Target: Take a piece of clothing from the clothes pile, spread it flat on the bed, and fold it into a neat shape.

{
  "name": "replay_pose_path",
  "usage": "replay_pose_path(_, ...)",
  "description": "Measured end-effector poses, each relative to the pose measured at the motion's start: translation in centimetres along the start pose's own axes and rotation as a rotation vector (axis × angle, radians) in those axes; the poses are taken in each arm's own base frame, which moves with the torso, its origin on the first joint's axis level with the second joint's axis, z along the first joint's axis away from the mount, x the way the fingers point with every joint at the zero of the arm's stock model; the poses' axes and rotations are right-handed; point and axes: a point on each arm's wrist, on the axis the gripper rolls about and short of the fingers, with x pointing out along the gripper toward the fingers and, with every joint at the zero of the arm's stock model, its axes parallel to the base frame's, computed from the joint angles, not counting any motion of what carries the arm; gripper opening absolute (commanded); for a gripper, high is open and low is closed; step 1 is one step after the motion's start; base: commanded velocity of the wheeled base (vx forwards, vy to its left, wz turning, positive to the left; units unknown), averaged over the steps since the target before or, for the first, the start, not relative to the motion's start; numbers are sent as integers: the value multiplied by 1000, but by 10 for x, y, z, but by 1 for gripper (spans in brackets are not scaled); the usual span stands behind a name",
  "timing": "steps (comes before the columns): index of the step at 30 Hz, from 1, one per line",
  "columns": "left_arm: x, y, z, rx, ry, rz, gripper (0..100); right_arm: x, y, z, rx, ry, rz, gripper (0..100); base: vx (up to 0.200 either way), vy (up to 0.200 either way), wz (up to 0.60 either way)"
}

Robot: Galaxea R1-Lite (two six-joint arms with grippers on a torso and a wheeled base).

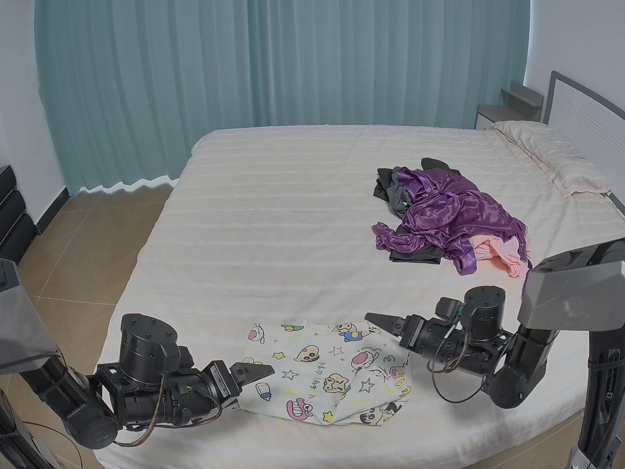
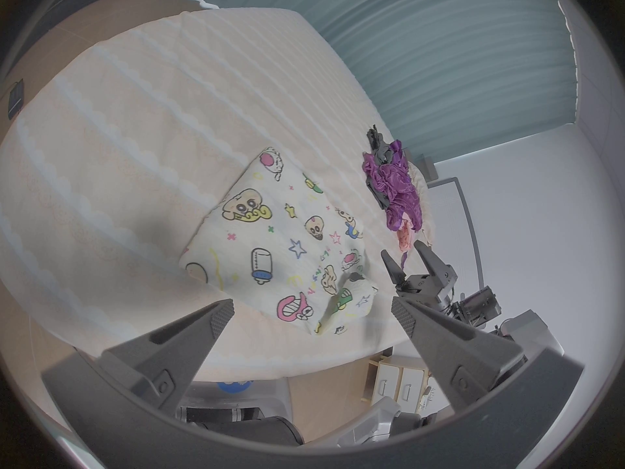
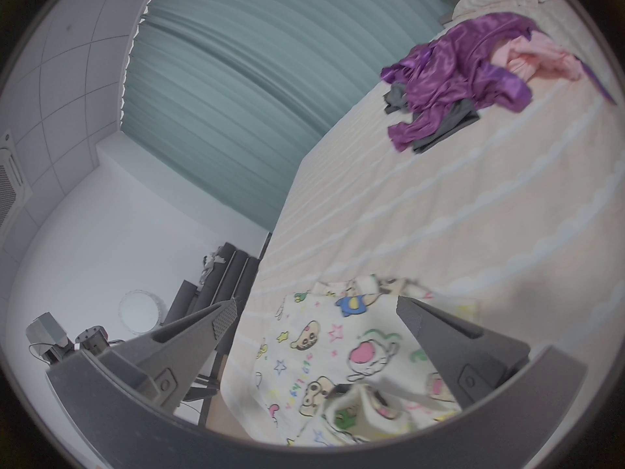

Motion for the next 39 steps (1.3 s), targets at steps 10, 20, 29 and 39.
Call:
replay_pose_path(10,11,12,-2,-13,20,41,100,5,11,-37,-6,183,75,100,0,0,0)
replay_pose_path(20,12,20,-6,-21,42,72,100,-46,15,-56,0,345,110,100,0,0,0)
replay_pose_path(29,15,23,-7,-17,30,57,100,-84,13,-63,-108,493,204,100,0,0,0)
replay_pose_path(39,18,28,-9,-6,19,42,100,-72,-21,-7,-75,257,132,100,0,0,0)
